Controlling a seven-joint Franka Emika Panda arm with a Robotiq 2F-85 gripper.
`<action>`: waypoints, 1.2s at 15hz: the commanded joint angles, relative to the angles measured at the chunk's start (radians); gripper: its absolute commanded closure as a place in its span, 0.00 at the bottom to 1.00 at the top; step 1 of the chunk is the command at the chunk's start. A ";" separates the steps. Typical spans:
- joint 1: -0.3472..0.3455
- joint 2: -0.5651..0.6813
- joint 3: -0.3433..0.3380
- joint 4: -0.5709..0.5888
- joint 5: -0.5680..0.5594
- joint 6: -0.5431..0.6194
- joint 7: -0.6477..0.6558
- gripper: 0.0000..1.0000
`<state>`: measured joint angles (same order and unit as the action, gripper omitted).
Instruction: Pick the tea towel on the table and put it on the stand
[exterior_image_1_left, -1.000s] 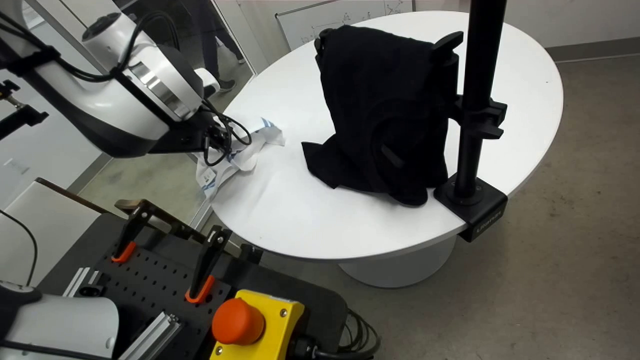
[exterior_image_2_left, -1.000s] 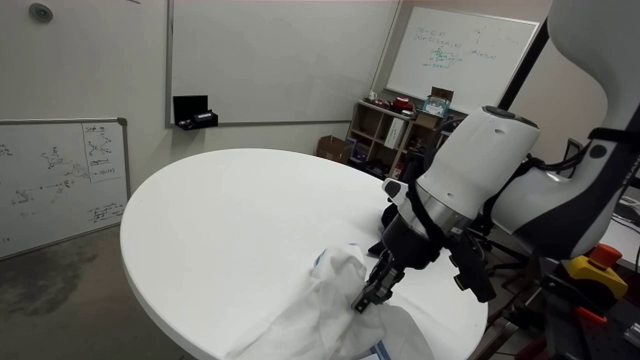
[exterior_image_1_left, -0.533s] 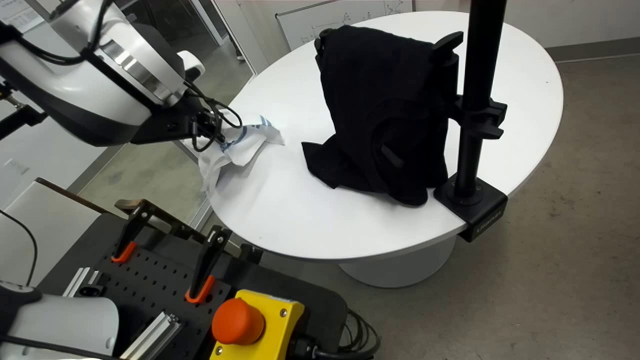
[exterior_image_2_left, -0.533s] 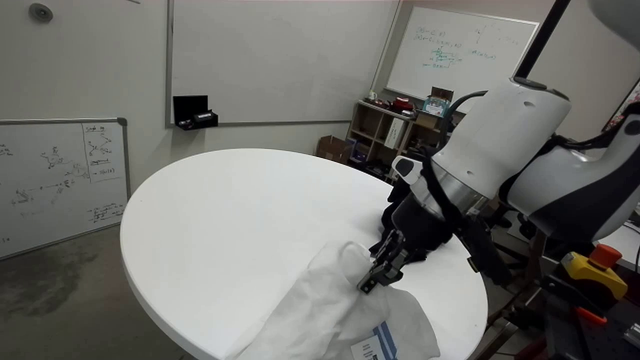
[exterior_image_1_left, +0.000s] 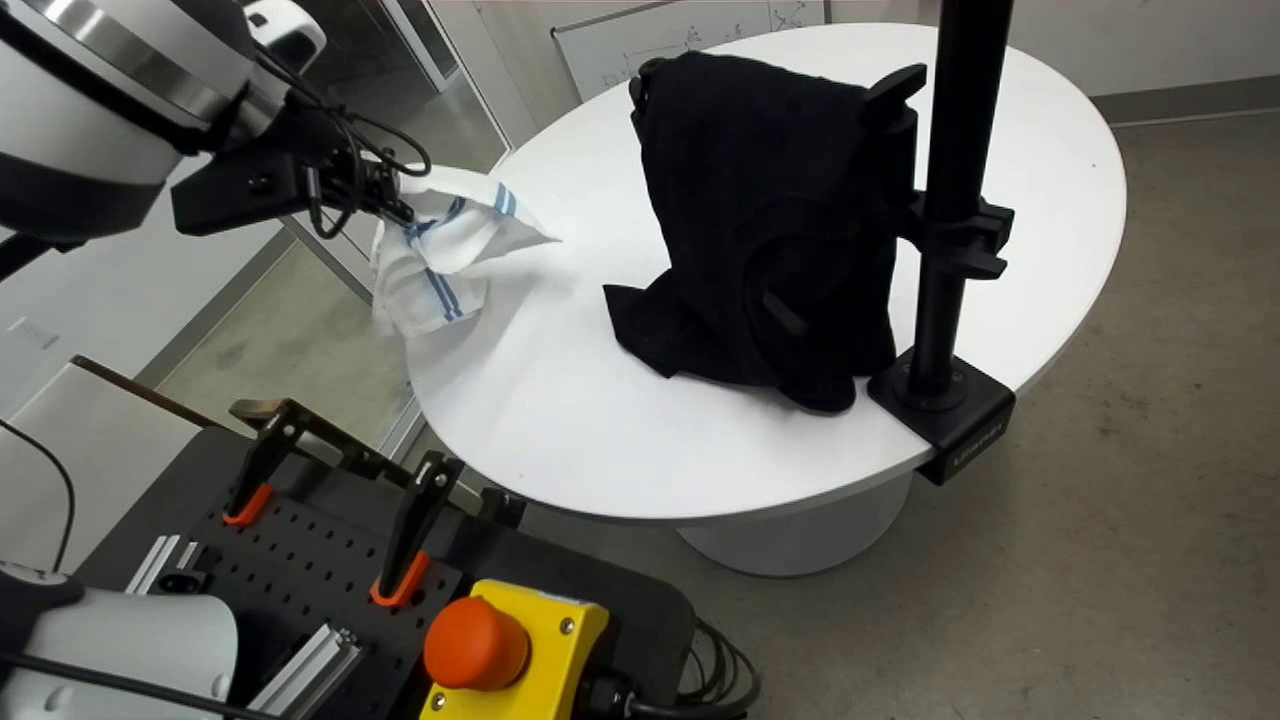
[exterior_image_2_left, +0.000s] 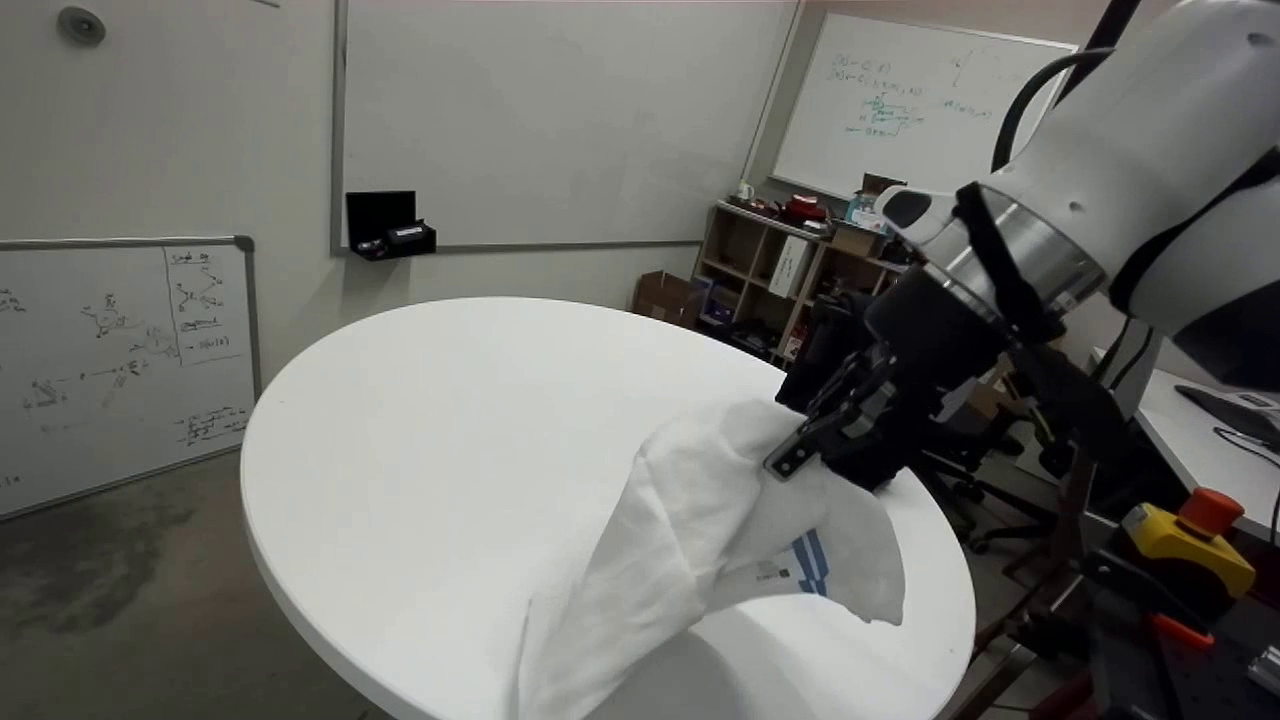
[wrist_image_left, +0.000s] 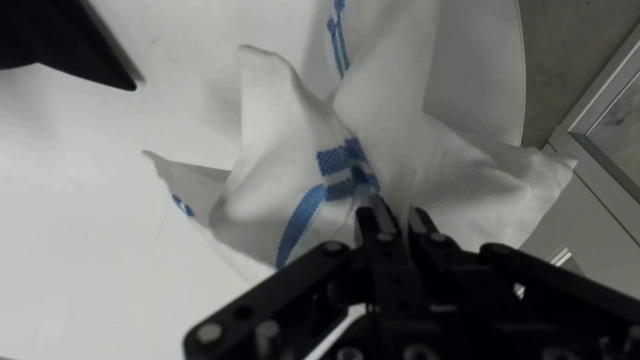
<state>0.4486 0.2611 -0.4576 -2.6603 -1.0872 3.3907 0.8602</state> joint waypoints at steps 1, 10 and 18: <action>0.076 -0.236 -0.109 -0.096 -0.025 -0.135 -0.042 0.99; 0.034 -0.494 -0.137 -0.087 -0.295 -0.401 0.087 0.99; 0.020 -0.590 -0.182 -0.084 -0.338 -0.557 0.067 0.99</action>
<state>0.4732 -0.2651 -0.6239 -2.7447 -1.4112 2.9216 0.9292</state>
